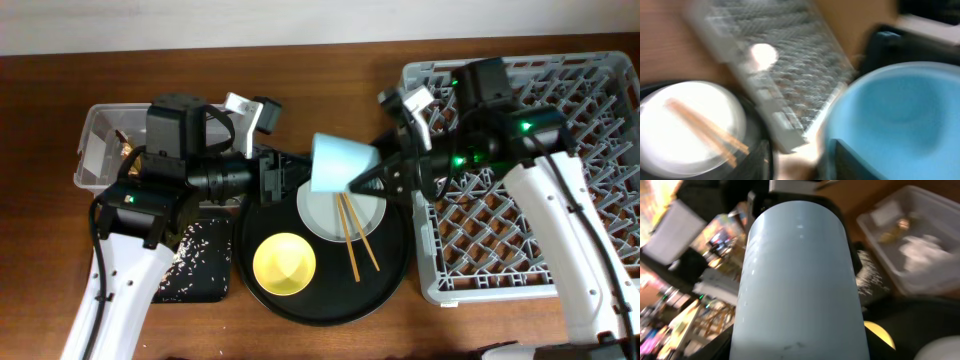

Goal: Sort waste into correct bins and load items into the dishwasher rack
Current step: 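Place the blue cup upside down in the dish rack with the right gripper, then return the left arm to rest and reach right gripper to the chopsticks, then grasp one chopstick with the right gripper and stand it in the rack, then grasp the second chopstick with the right gripper and stand it in the rack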

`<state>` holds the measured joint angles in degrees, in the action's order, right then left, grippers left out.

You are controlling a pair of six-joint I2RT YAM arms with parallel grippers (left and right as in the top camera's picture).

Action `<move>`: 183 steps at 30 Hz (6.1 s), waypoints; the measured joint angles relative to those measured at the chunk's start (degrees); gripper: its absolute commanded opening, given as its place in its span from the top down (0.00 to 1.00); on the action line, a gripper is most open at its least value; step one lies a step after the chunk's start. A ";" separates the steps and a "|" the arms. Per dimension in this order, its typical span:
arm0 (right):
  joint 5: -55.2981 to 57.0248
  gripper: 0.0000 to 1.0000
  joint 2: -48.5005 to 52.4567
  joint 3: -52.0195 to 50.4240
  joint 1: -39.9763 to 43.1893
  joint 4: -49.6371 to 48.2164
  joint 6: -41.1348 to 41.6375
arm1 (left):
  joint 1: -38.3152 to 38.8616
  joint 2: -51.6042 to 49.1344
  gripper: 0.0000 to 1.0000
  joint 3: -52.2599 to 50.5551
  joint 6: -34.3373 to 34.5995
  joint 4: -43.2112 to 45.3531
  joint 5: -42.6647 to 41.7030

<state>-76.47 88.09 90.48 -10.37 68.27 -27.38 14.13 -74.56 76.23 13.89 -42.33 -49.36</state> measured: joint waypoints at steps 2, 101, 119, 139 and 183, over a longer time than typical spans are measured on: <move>3.80 0.52 -0.02 0.02 3.82 -0.20 3.21 | -0.02 -0.11 0.28 -0.04 0.22 -2.08 10.12; 87.27 0.96 19.96 17.40 3.85 7.69 30.16 | -20.48 -0.13 0.01 -0.07 0.87 -14.10 46.84; 84.28 0.64 26.34 16.09 15.65 4.09 25.77 | -20.48 -0.13 0.01 -0.07 0.87 -14.08 46.84; 70.14 0.44 26.40 14.80 -18.67 10.14 37.16 | -20.48 -0.13 0.01 -0.07 0.87 -14.08 46.84; 73.46 0.77 25.90 15.30 18.12 2.99 13.09 | -20.48 -0.13 0.01 -0.15 0.87 -14.10 46.84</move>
<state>-3.01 113.99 105.78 7.75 71.26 -14.28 -6.35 -74.70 76.07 14.76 -56.42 -2.52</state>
